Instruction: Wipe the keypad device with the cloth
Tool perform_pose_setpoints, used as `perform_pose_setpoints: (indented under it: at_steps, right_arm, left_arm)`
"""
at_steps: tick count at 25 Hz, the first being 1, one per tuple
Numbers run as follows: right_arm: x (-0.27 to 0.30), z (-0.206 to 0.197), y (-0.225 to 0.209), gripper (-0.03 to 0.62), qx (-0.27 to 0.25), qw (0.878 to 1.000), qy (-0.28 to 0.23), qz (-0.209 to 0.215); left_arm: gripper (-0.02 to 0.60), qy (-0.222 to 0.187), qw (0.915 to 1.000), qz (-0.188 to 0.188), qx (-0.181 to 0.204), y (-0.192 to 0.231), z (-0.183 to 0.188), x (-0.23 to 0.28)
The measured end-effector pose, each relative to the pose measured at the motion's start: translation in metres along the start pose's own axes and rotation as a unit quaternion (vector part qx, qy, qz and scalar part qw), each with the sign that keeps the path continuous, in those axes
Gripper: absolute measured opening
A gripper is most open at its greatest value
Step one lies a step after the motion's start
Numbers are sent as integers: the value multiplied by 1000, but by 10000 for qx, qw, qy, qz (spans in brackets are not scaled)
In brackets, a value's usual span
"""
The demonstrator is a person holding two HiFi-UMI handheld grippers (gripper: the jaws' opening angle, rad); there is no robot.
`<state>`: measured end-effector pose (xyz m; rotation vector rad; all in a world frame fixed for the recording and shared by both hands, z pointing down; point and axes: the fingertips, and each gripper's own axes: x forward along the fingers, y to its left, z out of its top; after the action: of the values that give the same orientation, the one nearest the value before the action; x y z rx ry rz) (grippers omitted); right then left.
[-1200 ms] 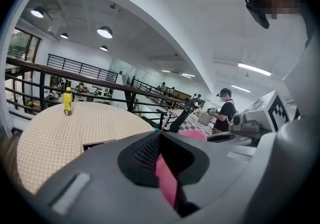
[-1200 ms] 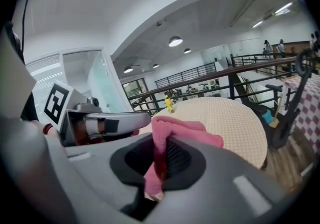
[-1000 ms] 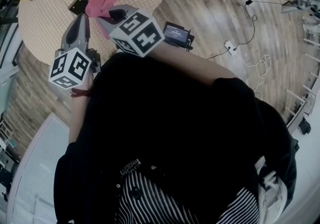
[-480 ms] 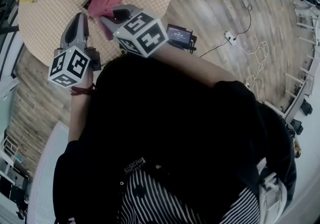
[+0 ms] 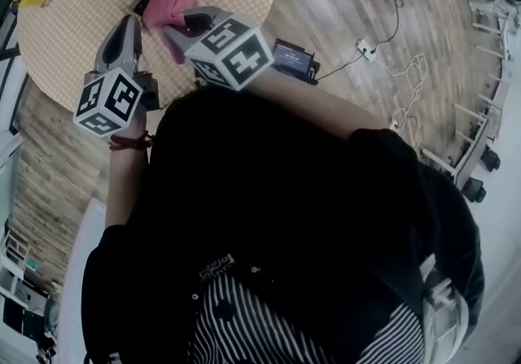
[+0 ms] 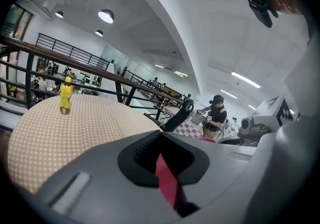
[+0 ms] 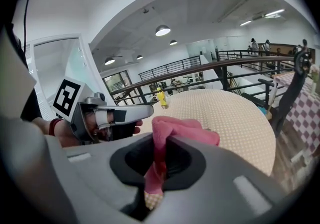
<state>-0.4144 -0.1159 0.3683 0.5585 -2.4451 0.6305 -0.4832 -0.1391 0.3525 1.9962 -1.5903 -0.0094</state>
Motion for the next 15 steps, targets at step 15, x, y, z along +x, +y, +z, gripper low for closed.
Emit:
perform_pose_setpoints:
  at_steps: [15]
  right_arm:
    - [55, 17, -39, 29, 100, 9978, 318, 569]
  left_arm:
    - [3, 285, 9973, 674, 18, 53, 12, 50]
